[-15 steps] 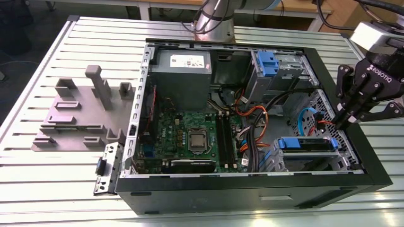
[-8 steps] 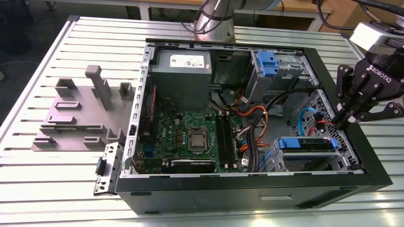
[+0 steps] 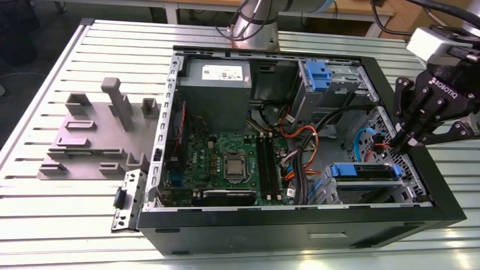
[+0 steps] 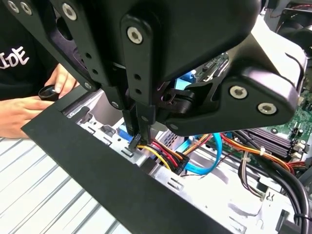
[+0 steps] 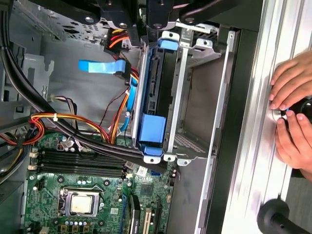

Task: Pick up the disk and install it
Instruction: 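Insert the first disk wire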

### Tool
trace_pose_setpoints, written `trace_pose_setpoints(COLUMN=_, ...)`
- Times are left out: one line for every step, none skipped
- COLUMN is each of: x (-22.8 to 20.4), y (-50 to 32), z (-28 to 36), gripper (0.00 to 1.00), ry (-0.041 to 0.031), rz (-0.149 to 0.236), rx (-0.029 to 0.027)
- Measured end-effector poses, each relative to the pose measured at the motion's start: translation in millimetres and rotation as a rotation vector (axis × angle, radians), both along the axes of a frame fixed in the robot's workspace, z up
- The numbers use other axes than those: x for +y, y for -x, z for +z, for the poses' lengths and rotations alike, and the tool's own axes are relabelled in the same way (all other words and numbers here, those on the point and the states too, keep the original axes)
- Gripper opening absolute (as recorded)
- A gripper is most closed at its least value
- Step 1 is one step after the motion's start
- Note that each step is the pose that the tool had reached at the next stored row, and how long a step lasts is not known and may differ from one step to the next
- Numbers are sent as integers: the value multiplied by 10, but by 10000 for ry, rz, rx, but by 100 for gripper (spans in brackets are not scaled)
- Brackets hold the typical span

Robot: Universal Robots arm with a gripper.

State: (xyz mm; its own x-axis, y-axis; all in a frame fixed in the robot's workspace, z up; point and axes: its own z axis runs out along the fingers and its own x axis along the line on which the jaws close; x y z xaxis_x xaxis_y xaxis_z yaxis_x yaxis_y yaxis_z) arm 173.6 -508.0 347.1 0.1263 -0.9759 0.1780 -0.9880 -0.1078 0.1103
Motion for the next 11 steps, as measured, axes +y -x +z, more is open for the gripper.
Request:
trace_pose_setpoints(x=0, y=15, z=0, gripper=17, ry=0, rz=0, rx=-23)
trace_pose_setpoints(x=0, y=31, z=0, gripper=17, ry=-1, rz=0, rx=-47)
trace_pose_setpoints(x=0, y=46, z=0, gripper=17, ry=-1, rz=0, rx=-68)
trace_pose_setpoints(x=0, y=62, z=0, gripper=17, ry=-2, rz=0, rx=-88)
trace_pose_setpoints(x=0, y=80, z=0, gripper=17, ry=-3, rz=0, rx=-110)
trace_pose_setpoints(x=0, y=101, z=0, gripper=17, ry=-2, rz=0, rx=-133)
trace_pose_setpoints(x=0, y=123, z=0, gripper=17, ry=-3, rz=0, rx=-158)
trace_pose_setpoints(x=0, y=142, z=-1, gripper=17, ry=-3, rz=0, rx=-182)
trace_pose_setpoints(x=0, y=158, z=-1, gripper=17, ry=-3, rz=-1, rx=-200)
trace_pose_setpoints(x=0, y=167, z=-2, gripper=17, ry=-4, rz=0, rx=-216)
trace_pose_setpoints(x=-1, y=172, z=-4, gripper=17, ry=-6, rz=0, rx=-225)
